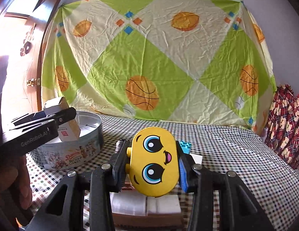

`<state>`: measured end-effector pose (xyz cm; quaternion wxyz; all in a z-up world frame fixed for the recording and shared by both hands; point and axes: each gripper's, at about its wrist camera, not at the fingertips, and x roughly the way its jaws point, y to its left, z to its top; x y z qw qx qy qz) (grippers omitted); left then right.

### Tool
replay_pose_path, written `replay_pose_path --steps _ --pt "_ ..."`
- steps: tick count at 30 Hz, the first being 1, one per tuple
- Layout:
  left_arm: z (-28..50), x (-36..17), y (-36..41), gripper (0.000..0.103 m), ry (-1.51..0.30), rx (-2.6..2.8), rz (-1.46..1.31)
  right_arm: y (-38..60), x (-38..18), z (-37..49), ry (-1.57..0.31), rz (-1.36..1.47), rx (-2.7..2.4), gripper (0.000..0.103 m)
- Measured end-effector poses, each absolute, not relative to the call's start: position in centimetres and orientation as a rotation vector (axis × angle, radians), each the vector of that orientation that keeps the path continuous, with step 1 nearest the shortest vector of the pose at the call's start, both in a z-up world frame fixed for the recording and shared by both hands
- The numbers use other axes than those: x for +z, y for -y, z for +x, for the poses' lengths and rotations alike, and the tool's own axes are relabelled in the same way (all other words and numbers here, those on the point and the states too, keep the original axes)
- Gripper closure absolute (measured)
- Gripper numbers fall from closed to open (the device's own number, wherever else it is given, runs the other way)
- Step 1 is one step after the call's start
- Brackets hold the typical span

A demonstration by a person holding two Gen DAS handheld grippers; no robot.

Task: Organize rigid objects
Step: 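Carry the white box with the left tool while the right tool carries the yellow block toward the tin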

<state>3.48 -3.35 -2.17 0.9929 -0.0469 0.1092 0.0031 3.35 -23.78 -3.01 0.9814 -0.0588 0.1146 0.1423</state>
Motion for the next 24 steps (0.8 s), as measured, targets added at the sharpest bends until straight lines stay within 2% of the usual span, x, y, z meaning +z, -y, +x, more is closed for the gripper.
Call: replay_pose_path --steps 24 --pt "3.1 -2.3 0.0 0.054 -0.212 0.085 -0.099 19.2 -2.3 4.1 -0.197 -0.154 0.364 0.058"
